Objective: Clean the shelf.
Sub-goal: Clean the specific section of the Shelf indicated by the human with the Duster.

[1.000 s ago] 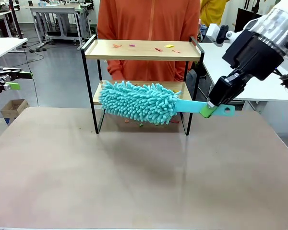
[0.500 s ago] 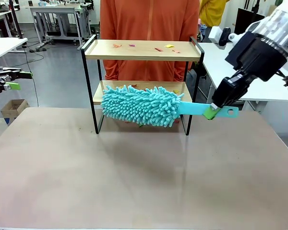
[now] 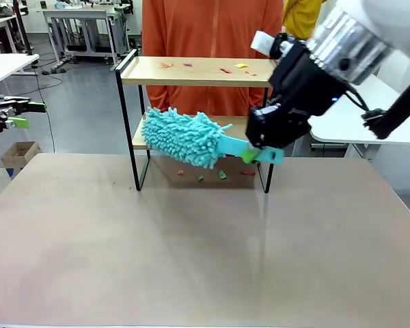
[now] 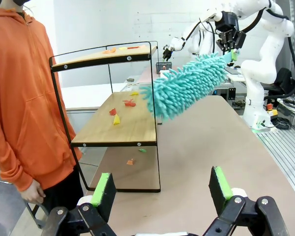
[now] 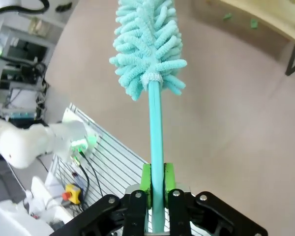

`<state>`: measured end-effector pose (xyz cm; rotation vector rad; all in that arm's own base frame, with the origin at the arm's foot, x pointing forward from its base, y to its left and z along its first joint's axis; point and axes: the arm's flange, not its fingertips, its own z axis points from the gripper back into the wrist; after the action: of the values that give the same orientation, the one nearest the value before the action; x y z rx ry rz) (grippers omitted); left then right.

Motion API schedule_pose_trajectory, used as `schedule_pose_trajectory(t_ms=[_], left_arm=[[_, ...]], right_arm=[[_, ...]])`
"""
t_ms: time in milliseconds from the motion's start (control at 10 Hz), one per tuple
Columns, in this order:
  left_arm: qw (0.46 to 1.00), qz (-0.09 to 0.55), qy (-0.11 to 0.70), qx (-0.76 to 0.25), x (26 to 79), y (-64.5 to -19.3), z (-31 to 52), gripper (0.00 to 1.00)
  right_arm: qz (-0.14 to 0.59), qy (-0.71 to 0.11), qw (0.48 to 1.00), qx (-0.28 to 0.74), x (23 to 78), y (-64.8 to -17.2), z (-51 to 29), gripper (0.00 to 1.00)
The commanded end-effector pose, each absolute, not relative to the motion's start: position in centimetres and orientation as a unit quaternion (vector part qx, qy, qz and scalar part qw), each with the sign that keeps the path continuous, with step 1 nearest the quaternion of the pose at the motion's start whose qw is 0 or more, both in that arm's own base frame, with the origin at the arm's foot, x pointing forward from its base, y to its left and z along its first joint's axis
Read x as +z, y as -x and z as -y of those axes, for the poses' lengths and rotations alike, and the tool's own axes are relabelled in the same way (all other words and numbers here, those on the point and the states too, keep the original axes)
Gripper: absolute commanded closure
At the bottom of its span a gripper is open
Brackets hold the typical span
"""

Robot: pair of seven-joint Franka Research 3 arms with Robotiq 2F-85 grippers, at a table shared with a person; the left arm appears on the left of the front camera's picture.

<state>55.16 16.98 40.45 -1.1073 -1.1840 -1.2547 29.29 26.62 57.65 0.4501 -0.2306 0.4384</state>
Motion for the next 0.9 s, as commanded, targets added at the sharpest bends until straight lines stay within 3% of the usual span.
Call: schedule_pose_trajectory(t_ms=[0,500,800], left_arm=[[0.520,0.492,0.460,-0.525,40.7,-54.9,-16.7,0.00],[0.520,0.492,0.460,-0.525,40.7,-54.9,-16.7,0.00],[0.520,0.492,0.460,-0.525,40.7,-54.9,-16.7,0.00]], right_arm=[[0.137,-0.219,0.952,0.163,58.1,-30.6,-29.6,0.87],[0.151,-0.242,0.956,0.066,57.4,-35.9,-36.8,0.87],[0.149,-0.245,0.957,0.047,57.8,-36.4,-38.4,0.87]])
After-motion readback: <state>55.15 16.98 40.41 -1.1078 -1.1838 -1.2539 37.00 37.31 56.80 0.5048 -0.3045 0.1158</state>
